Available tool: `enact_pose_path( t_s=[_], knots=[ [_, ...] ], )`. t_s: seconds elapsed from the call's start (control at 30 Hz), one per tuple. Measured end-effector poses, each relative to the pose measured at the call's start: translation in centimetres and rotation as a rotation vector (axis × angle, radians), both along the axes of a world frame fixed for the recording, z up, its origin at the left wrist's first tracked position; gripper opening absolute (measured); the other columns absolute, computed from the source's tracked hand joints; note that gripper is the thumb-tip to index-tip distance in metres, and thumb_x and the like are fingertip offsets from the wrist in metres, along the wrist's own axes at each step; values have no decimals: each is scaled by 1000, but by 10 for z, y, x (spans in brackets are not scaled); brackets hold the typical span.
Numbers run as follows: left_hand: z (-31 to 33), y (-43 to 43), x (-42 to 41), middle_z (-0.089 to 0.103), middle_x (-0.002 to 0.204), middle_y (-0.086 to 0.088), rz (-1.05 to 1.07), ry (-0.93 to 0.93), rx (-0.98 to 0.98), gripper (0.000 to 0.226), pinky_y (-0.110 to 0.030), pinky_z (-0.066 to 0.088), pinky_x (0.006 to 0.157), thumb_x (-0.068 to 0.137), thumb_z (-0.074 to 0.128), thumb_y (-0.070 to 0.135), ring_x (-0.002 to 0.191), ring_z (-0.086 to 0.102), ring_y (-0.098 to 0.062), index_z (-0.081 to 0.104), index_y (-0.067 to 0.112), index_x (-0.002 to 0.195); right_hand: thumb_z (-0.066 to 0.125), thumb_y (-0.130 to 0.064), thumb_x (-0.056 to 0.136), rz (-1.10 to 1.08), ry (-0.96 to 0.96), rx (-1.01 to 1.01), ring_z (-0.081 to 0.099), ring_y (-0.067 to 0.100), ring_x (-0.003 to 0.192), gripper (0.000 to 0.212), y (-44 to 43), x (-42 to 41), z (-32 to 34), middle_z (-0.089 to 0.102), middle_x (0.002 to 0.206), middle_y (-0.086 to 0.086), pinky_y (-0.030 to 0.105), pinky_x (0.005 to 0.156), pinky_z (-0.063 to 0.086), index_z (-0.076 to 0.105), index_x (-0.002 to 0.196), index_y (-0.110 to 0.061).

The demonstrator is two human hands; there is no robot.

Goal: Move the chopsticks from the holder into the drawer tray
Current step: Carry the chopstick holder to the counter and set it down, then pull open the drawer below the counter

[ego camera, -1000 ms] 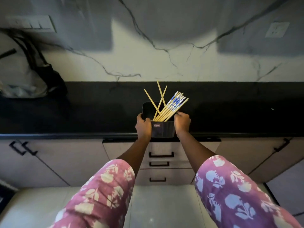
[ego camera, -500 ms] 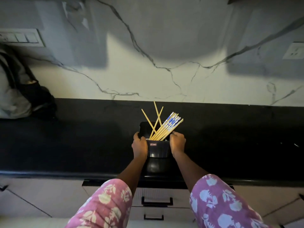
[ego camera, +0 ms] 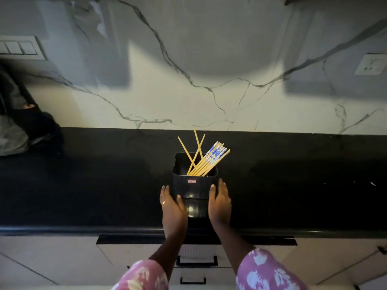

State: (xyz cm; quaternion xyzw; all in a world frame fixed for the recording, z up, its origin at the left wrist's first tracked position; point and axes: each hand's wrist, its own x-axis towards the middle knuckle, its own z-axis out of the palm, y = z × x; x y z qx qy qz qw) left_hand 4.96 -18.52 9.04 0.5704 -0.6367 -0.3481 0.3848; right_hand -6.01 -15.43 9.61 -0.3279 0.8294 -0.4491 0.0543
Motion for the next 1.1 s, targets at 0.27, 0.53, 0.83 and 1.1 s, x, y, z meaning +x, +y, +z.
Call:
enact_pose_path(
  t_s=[0.27,0.53,0.83,1.1],
  knots=[
    [-84,62,54,-17,152,2,-369,-456,-138,90,-29,-11,116,75,-28,66,142,-13,-12,-5,15,146,9,-38,102,415,505,265,11,17,147,52,96,42,-99,27,150,1,25,120,-1,27,143,-11],
    [-111,93,71,72,113,-2,-729,-675,-101,57,-38,48,98,70,34,5,106,69,-17,69,17,113,92,-12,42,520,551,434,74,20,94,58,126,58,-144,77,101,5,35,81,58,76,97,-12],
    [-152,76,42,37,151,-5,-608,-886,-4,48,-30,20,120,98,33,10,141,29,-23,35,15,146,81,-10,51,557,544,573,74,16,63,23,97,47,-174,76,69,1,22,51,58,76,73,-14],
    [-159,107,45,72,88,-6,-560,-951,-54,36,-36,37,109,86,34,15,91,70,-24,70,13,90,39,-12,67,534,535,512,71,15,53,35,125,59,-176,73,59,-1,19,43,53,73,62,-16]
  ],
)
